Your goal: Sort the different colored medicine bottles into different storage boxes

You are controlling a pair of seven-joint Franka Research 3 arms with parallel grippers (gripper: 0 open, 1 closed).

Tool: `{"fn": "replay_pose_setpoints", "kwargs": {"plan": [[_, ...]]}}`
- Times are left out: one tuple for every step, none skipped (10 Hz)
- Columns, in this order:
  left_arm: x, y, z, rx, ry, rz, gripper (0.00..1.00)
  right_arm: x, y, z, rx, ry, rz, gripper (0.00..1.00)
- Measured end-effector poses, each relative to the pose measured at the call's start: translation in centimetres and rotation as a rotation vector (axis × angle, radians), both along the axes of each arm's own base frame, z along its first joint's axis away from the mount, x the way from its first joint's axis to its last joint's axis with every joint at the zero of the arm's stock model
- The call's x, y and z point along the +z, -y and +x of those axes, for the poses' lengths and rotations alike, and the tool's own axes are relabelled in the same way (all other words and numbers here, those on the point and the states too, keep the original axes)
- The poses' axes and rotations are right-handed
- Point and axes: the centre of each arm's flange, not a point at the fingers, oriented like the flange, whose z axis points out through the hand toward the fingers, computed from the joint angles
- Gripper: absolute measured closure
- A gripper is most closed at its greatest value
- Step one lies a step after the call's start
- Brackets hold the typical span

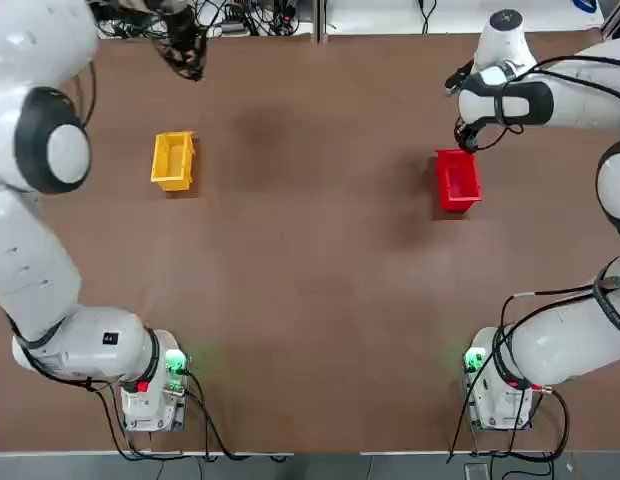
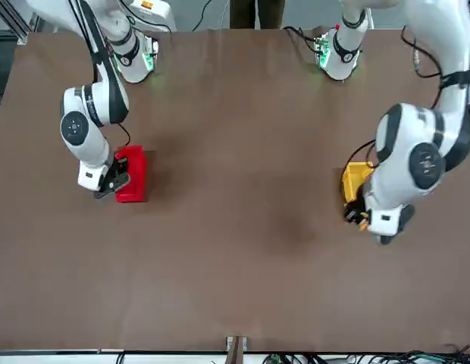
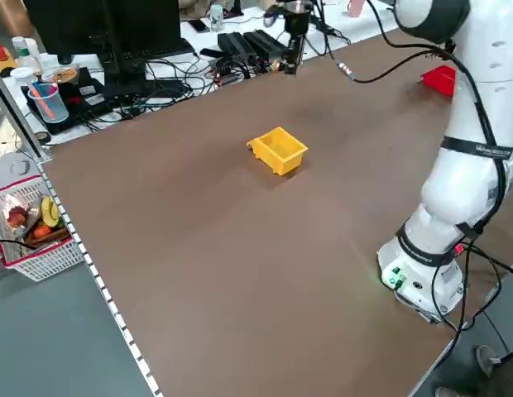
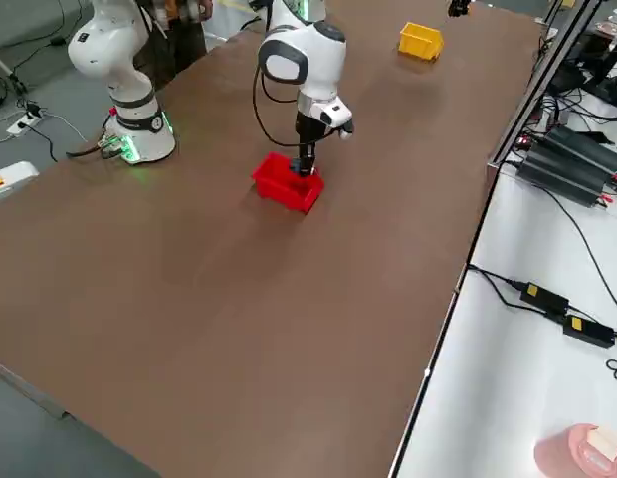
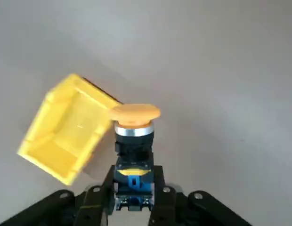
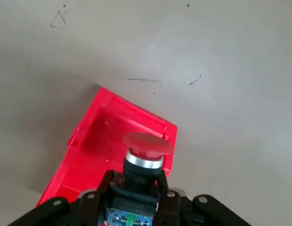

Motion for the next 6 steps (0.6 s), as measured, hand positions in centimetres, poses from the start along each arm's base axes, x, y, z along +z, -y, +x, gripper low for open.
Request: {"fn": "replay_pose_setpoints", "kwargs": {"plan": [[-0.6,-3.3,-1.3,-0.038,-0.02,0.002,0.67,-0.8,0.4,-0.5,-0.005,-0.002,0.003,0.6],[-1.9,-5.1,-2.8,-0.063,-0.026,0.002,0.67,-1.3,0.7,-1.0,-0.009,-0.01,0.003,0.6],[-4.0,-5.2,-4.8,-0.087,-0.022,0.005,0.67,-1.5,0.8,-1.2,-0.011,-0.016,0.002,0.6],[-6.4,-4.5,-6.9,-0.106,-0.02,0.006,0.67,-1.7,0.7,-1.4,-0.014,-0.02,0.001,0.59],[-8.9,-3.9,-9.0,-0.129,-0.016,0.005,0.67,-1.7,0.6,-1.4,-0.03,-0.02,0.0,0.47],[-11.2,-3.6,-10.5,-0.162,-0.008,0.0,0.67,-1.8,0.5,-1.5,-0.049,-0.019,-0.001,0.33]]}}
